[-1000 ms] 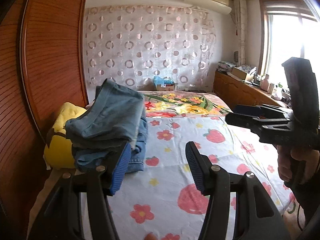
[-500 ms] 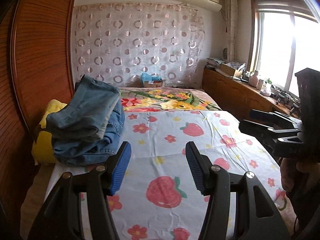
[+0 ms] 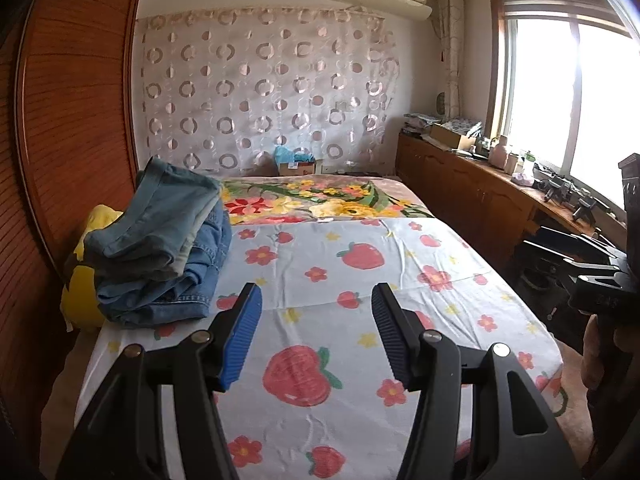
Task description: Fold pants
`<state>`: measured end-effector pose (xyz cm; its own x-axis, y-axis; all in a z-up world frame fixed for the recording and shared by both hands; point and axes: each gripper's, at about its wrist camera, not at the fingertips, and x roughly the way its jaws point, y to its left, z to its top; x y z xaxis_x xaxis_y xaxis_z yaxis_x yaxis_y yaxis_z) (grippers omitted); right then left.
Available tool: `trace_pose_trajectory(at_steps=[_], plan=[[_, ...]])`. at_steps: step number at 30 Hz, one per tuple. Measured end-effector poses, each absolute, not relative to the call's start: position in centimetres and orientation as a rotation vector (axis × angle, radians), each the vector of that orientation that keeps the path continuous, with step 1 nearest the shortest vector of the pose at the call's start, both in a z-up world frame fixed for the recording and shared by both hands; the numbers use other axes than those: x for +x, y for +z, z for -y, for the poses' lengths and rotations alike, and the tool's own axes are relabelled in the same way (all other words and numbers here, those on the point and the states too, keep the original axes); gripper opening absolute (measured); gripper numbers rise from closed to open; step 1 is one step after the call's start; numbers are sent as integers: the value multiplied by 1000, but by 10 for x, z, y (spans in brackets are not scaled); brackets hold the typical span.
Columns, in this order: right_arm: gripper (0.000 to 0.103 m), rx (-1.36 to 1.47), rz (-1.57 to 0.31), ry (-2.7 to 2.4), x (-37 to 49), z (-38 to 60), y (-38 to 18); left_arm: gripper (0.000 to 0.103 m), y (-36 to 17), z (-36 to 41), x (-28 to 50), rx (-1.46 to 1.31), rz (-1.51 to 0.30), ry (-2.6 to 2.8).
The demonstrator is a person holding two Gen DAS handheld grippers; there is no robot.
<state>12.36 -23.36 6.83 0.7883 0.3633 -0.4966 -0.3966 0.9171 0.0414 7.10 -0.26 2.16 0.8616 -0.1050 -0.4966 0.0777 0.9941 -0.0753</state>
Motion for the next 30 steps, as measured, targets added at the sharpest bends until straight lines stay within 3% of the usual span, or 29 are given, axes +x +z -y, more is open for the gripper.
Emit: trace_pose_trajectory(at_steps=[30], plan=[[87,-33,-387,313,77,251,121,57,80,17,35,-23,-435,-57]])
